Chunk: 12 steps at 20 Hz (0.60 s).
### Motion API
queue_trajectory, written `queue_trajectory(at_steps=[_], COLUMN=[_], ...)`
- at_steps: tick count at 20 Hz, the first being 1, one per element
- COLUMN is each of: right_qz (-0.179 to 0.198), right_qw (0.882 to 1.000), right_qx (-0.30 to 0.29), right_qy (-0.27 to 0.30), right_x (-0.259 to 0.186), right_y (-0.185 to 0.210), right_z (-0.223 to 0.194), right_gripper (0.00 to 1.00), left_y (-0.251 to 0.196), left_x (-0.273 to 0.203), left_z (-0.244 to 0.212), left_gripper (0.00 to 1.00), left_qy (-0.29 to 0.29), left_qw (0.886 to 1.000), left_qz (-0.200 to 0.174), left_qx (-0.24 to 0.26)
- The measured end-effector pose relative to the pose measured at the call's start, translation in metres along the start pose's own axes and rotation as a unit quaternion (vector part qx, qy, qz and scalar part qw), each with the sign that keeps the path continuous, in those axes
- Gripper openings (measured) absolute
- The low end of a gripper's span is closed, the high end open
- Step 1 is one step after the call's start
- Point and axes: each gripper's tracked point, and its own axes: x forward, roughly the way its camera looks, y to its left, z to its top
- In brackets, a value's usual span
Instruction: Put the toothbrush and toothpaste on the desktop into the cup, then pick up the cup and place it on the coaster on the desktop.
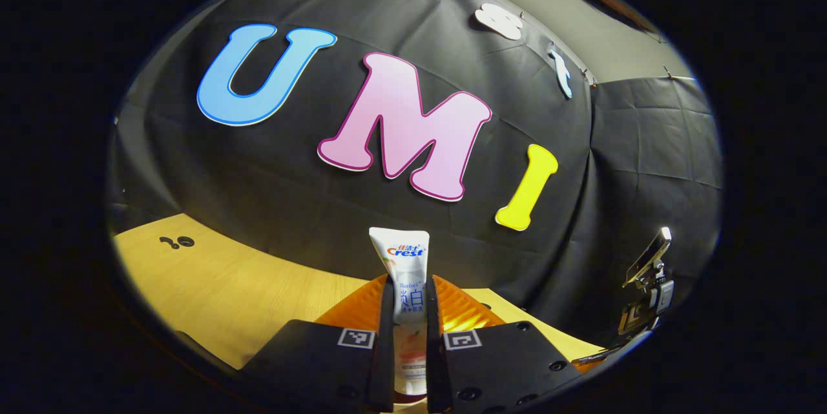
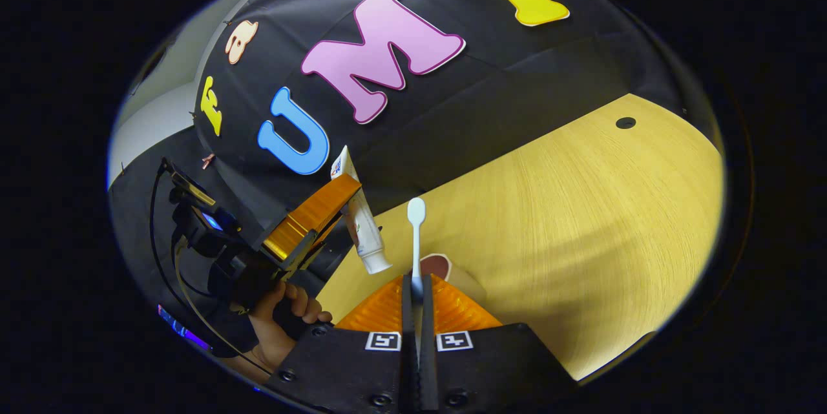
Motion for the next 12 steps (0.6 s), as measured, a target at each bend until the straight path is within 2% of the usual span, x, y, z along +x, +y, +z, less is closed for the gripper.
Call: queue_trajectory(at_steps=[6, 12], right_qz=[0.000, 0.004], right_qw=[1.000, 1.000], right_qx=[0.001, 0.009], right_qy=[0.005, -0.002], right_x=[0.003, 0.008], right_y=[-0.018, -0.025], right_z=[-0.010, -0.007], right_gripper=[0.05, 0.05], left_y=[0.008, 0.012], left_x=[0.007, 0.007], left_z=[-0.043, -0.074], left_gripper=[0.24, 0.24], left_qy=[0.000, 0.021], left_qw=[1.000, 0.999], left_qz=[0.014, 0.025], left_qx=[-0.020, -0.007])
